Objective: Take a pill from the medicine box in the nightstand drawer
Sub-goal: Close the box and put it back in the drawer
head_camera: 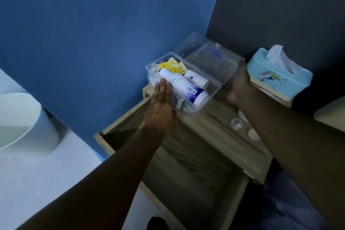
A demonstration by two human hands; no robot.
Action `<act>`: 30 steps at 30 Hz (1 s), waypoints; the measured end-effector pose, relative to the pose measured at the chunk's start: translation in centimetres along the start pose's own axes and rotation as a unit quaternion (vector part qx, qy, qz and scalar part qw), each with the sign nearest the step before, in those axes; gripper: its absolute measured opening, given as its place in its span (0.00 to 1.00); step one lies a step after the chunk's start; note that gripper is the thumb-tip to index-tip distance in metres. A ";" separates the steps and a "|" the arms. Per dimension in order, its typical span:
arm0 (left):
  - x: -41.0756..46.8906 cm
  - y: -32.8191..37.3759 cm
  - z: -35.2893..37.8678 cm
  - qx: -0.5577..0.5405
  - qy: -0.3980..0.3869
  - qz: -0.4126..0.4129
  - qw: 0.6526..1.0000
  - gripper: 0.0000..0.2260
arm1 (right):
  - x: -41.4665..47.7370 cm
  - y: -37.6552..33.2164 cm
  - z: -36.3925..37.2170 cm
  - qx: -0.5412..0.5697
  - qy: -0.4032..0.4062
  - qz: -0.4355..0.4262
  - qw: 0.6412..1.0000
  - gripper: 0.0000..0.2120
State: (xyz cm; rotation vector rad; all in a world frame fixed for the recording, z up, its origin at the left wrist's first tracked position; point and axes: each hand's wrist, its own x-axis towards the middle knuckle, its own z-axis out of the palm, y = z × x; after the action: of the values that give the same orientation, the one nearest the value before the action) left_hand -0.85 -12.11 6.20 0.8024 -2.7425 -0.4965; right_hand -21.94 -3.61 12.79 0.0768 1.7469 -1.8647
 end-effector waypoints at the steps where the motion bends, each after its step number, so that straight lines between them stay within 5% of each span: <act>1: 0.0 0.0 0.0 0.009 -0.004 -0.001 1.000 0.33 | -0.3 -0.5 -0.1 0.018 -0.004 -0.025 1.000 0.21; 4: 0.0 -0.1 -0.4 0.033 -0.016 -0.005 0.999 0.33 | -1.6 -2.1 0.4 0.007 0.021 -0.082 0.996 0.16; 7: 0.0 -0.2 -0.5 0.047 -0.027 -0.005 0.998 0.34 | -3.1 -2.0 1.0 -0.162 0.097 -0.173 0.967 0.27; 12: 0.0 -0.4 -0.6 0.059 -0.041 -0.002 0.997 0.34 | -5.7 1.3 -0.1 -0.303 0.005 -0.332 0.893 0.18; 16: -0.5 -1.0 -0.6 0.070 -0.064 -0.003 0.996 0.35 | -7.0 4.2 -1.2 -0.486 -0.108 -0.416 0.761 0.22; 21: -0.7 -1.9 -0.2 0.038 -0.077 -0.065 0.994 0.36 | -7.5 6.5 -1.3 -0.611 -0.086 -0.469 0.632 0.24; 30: 1.4 -0.4 -0.4 -0.179 0.020 -0.223 0.958 0.22 | -7.1 7.5 -1.0 -0.612 -0.102 -0.485 0.616 0.26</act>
State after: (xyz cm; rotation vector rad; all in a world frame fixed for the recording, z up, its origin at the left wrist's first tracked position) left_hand -1.69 -13.38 6.63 1.3097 -2.3197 -1.0151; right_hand -13.03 0.10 8.87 -1.8117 2.6932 -0.5691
